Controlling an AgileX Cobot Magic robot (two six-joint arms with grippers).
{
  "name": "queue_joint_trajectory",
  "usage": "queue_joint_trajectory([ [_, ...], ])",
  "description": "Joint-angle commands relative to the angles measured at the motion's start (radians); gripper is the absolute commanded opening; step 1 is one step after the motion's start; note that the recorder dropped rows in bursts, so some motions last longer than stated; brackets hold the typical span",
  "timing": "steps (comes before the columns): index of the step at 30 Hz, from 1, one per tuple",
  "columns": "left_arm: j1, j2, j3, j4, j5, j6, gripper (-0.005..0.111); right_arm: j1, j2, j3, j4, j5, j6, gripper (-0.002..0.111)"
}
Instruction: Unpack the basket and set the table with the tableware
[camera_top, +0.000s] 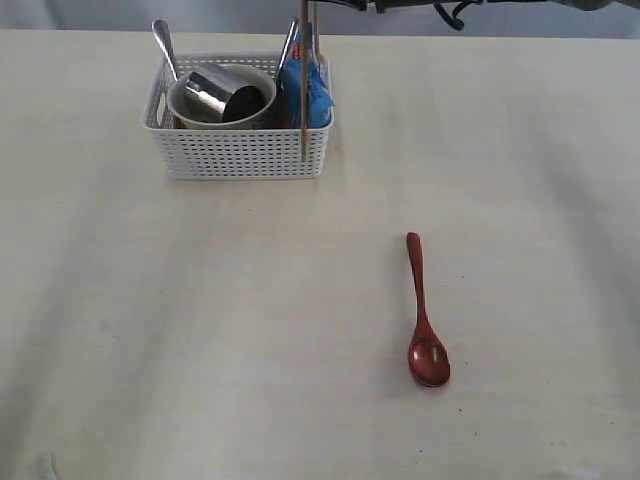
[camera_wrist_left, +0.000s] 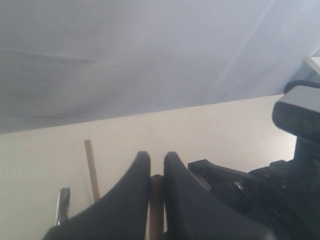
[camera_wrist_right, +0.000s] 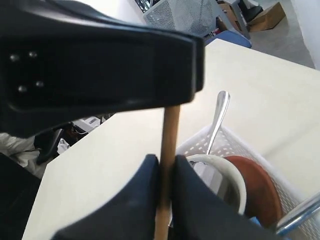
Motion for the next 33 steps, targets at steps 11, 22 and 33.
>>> queue_joint_trajectory([
  [11, 0.022, -0.028, -0.003, 0.011, 0.04, 0.051, 0.045, -0.012, -0.011, -0.006, -0.014, -0.008, 0.025, 0.0],
  [22, 0.092, -0.155, -0.003, 0.136, 0.207, 0.056, 0.045, -0.035, -0.151, -0.006, -0.251, -0.008, 0.273, 0.0],
  [33, 0.103, -0.176, -0.001, 0.194, 0.315, 0.081, 0.045, -0.037, -0.25, -0.006, -0.328, -0.008, 0.472, -0.001],
])
